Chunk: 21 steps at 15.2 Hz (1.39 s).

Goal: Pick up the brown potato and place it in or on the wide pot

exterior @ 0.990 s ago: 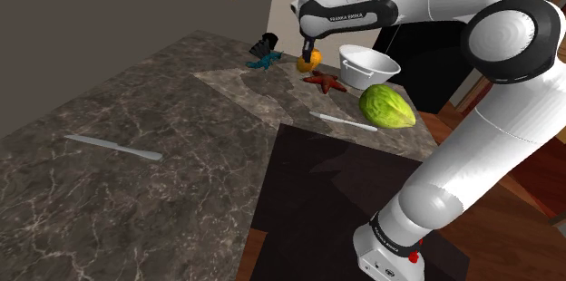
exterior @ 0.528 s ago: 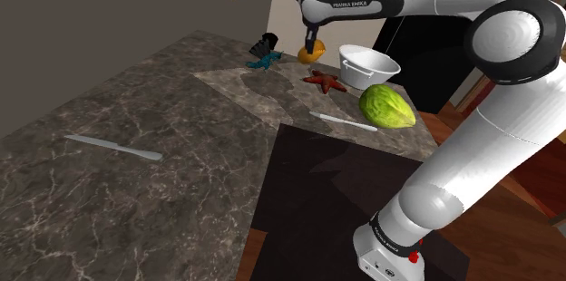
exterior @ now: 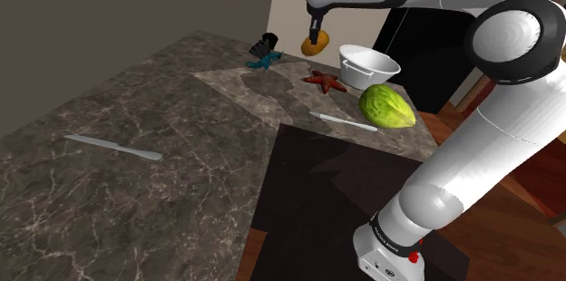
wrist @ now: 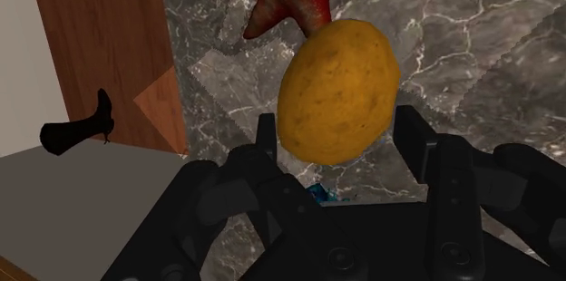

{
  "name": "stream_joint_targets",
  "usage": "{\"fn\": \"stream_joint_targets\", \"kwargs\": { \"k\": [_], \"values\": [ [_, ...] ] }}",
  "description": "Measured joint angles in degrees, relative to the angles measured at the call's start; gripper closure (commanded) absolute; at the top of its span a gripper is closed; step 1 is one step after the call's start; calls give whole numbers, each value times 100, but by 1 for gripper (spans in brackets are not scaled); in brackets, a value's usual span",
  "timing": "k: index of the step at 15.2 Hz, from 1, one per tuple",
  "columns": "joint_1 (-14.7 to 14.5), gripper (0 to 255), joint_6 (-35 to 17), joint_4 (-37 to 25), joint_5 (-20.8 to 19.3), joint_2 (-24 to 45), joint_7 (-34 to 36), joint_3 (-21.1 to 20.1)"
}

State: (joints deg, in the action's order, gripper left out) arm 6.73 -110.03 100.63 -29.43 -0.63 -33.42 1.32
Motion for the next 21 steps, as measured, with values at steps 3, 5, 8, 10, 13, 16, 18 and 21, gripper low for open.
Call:
{"fn": "stream_joint_targets", "kwargs": {
  "k": [3, 5, 8, 10, 13, 16, 18, 21],
  "values": [
    [179, 255, -200, 57, 46, -21, -310, 184],
    [315, 255, -302, -41, 107, 44, -585, 325],
    [518, 255, -514, -140, 202, 170, -961, 529],
    [667, 255, -641, -147, 278, 175, -1246, 669],
    [863, 255, -797, -346, 423, 367, -1629, 847],
    [1103, 255, -959, -601, 624, 608, -2078, 1035],
    [1251, 255, -1057, -748, 756, 759, -2339, 1133],
    [1520, 255, -1152, -1160, 1029, 1123, -2800, 1272]
  ]
}}
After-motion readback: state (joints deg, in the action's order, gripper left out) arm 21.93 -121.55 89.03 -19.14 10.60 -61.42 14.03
